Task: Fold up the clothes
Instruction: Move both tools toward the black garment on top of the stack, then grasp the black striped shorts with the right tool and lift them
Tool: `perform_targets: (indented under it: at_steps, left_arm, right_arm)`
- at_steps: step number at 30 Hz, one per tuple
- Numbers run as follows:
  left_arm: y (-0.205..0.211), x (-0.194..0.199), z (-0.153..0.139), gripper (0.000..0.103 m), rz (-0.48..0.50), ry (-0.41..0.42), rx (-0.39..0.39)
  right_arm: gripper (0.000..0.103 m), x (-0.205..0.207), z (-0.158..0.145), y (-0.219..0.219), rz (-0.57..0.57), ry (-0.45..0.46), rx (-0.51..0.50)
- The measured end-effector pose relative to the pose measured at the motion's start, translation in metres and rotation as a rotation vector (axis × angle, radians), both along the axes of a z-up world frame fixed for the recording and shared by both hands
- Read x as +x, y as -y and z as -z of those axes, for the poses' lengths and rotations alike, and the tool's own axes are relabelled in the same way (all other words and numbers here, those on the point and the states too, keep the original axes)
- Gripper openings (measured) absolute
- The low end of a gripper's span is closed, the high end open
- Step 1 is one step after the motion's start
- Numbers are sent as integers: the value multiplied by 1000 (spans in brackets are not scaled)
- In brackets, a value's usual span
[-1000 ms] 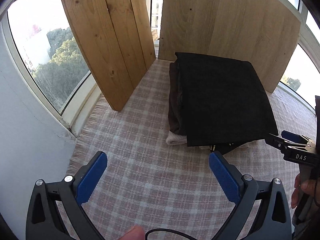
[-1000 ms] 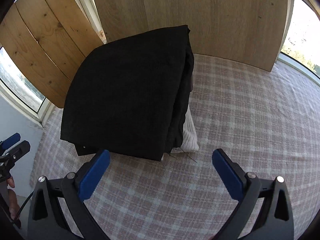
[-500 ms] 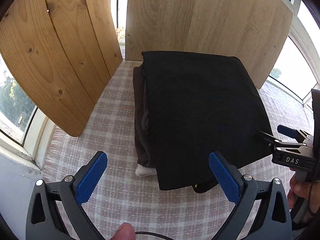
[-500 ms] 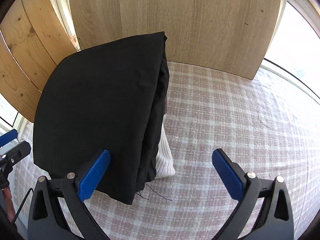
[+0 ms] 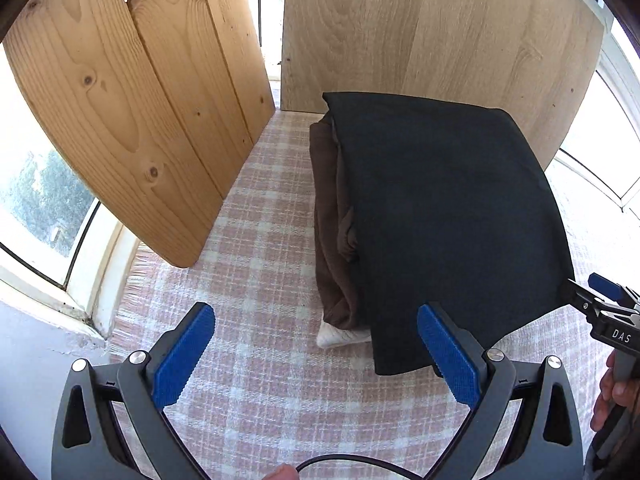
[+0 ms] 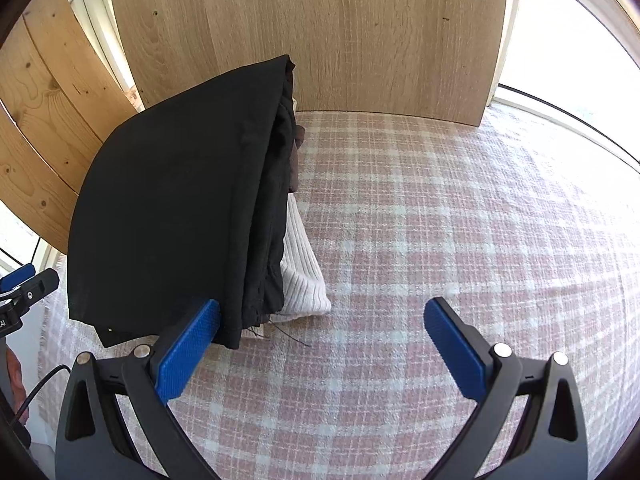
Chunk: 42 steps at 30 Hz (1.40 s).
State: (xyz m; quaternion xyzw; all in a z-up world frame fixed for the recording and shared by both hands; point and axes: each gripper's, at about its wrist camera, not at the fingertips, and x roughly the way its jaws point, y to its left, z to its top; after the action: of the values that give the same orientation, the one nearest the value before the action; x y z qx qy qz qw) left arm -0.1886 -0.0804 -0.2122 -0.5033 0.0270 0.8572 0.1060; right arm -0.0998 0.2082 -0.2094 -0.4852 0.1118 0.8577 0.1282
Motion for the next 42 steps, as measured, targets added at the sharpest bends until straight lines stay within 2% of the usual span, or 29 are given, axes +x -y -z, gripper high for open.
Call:
perform_targets:
  at_steps: [4, 7, 9, 11, 13, 15, 16, 17, 18, 19, 20, 21, 22, 23, 24, 25, 26, 27, 28, 30, 32, 36, 38, 42]
  left_arm:
    - [14, 9, 2, 102, -21, -7, 49]
    - [18, 17, -1, 102, -14, -64, 52]
    - [18, 25, -6, 102, -7, -121, 17]
    - [18, 27, -10, 102, 2, -140, 15]
    - [22, 26, -9, 99, -10, -120, 43]
    - [25, 26, -7, 91, -17, -102, 56]
    - [26, 26, -4, 78, -19, -93, 53]
    - [27, 27, -2, 59, -21, -83, 43]
    - [27, 28, 0, 51, -23, -75, 35]
    - [27, 28, 1, 37, -24, -72, 32]
    - [26, 28, 1, 23, -24, -74, 33]
    - [24, 28, 0, 16, -24, -77, 33]
    - [23, 28, -1, 5, -24, -80, 34]
    - [22, 28, -2, 3, -24, -82, 34]
    - [20, 28, -3, 4, -24, -85, 35]
    - [19, 28, -4, 9, -24, -88, 36]
    - [18, 28, -5, 34, -24, -90, 36]
    - [17, 28, -5, 50, -24, -93, 37]
    - [15, 28, -6, 72, -24, -95, 37]
    - [13, 28, -8, 76, -24, -101, 38]
    - [10, 29, -10, 76, -24, -106, 40]
    - [1, 22, -10, 76, -9, -103, 39]
    - [-7, 16, -9, 76, 4, -84, 47]
    - [-28, 15, -13, 76, 45, -67, 68]
  right_arm:
    - [103, -4, 2, 7, -2, -16, 13]
    - [103, 0, -13, 14, -22, -121, 78]
    - [103, 7, -20, 21, -32, -178, 118]
    - [103, 5, -16, 21, -24, -146, 112]
    - [103, 5, -14, 20, -17, -132, 114]
    - [103, 7, -14, 18, -12, -134, 121]
    - [103, 9, -14, 17, -10, -135, 125]
    - [103, 10, -14, 16, -7, -136, 129]
    - [100, 11, -14, 15, -4, -138, 132]
    - [91, 13, -14, 14, -2, -139, 136]
    - [63, 14, -14, 13, 1, -140, 140]
    - [25, 15, -14, 12, 4, -141, 144]
    - [7, 17, -14, 11, 6, -142, 147]
    - [2, 18, -14, 10, 9, -143, 151]
    - [2, 19, -14, 9, 11, -144, 154]
    - [2, 19, -14, 9, 9, -146, 151]
    - [4, 18, -14, 9, 7, -148, 147]
    - [12, 18, -14, 8, 5, -150, 144]
    - [20, 18, -14, 8, 3, -152, 140]
    - [61, 17, -14, 7, -2, -157, 134]
    - [71, 15, -14, 8, -19, -167, 110]
    - [71, 8, -10, 16, -67, -163, 65]
    - [71, 6, -9, 17, -52, -136, 49]
    - [71, 21, -18, 23, -52, -147, -32]
